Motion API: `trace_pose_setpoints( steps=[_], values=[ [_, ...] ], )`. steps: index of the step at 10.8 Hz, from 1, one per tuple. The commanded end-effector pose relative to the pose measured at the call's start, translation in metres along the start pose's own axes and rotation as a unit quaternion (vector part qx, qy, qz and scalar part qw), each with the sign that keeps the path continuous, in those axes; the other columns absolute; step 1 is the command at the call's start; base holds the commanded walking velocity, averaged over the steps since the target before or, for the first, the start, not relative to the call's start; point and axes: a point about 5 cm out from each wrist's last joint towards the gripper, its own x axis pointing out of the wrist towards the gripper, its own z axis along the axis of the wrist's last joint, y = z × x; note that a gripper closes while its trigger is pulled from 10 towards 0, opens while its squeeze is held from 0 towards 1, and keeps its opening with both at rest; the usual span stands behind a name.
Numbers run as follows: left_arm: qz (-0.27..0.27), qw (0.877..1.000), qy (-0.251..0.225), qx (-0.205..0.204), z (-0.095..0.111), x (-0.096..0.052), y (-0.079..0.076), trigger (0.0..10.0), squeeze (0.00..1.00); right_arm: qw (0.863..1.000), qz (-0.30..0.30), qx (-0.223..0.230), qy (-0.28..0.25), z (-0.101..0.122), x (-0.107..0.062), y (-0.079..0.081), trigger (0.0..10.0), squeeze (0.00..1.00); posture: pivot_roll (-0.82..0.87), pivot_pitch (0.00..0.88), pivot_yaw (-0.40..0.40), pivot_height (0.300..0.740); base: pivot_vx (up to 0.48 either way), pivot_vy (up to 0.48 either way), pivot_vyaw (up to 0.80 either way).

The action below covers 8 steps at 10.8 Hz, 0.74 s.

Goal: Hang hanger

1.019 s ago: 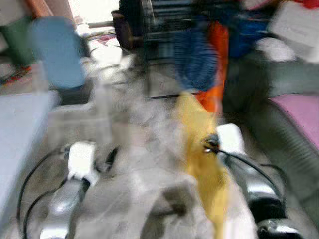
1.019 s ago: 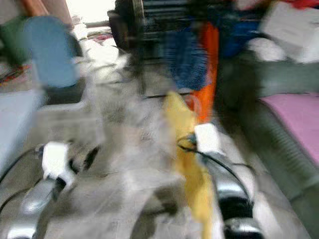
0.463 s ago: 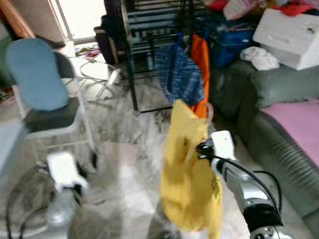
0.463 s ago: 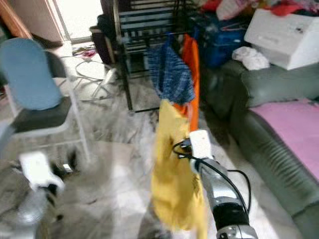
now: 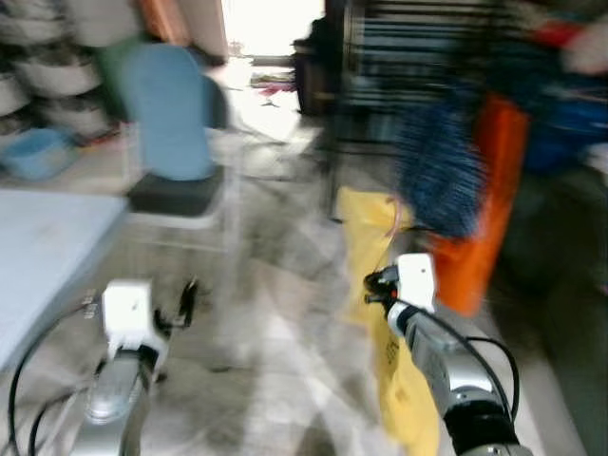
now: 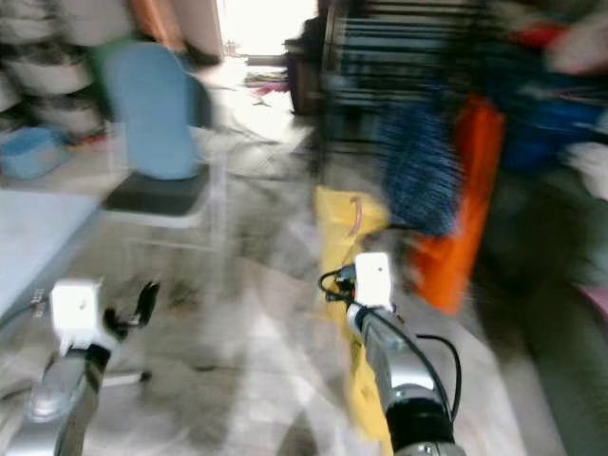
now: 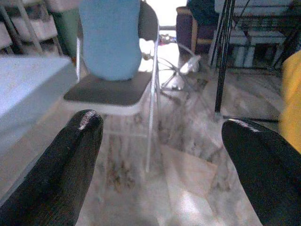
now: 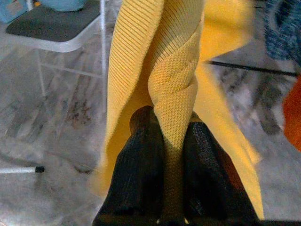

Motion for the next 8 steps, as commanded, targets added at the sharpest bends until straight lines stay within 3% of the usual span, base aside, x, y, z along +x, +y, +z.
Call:
trace_pose_setpoints(
  steps=[1, 2, 3, 6, 8],
  values=[
    [-0.014, 1.000, 0.014, 0.006, -0.008, 0.000, -0.008, 10.0, 0.00, 1.000, -0.017, -0.007, -0.021, 0.007, -0.003, -0.007, 10.0, 0.00, -0.05, 0.000, 0.016, 0.740, 0.360, 0.000, 0.69],
    [0.016, 0.999, 0.019, -0.045, -0.012, 0.004, -0.018, 10.0, 0.00, 0.999, -0.028, -0.010, -0.020, 0.003, -0.007, -0.010, 10.0, 0.00, -0.08, 0.000, 0.025, 0.740, 0.360, 0.000, 0.00],
    [0.022, 0.997, 0.018, -0.065, -0.014, 0.005, -0.024, 10.0, 0.00, 0.999, -0.038, -0.009, -0.019, 0.001, -0.009, -0.013, 10.0, 0.00, -0.08, 0.000, 0.025, 0.740, 0.360, 0.000, 0.00],
    [0.059, 0.994, 0.041, -0.086, -0.033, 0.011, -0.029, 10.0, 0.00, 0.998, -0.062, 0.007, -0.017, 0.000, -0.004, -0.020, 10.0, 0.00, -0.09, 0.000, -0.004, 0.740, 0.000, 0.000, 0.00],
    [0.045, 0.992, 0.051, -0.104, -0.038, 0.018, -0.036, 10.0, 0.00, 0.997, -0.076, 0.005, -0.014, -0.002, 0.004, -0.020, 10.0, 0.00, -0.08, 0.000, 0.002, 0.740, 0.000, 0.000, 0.00]
  ],
)
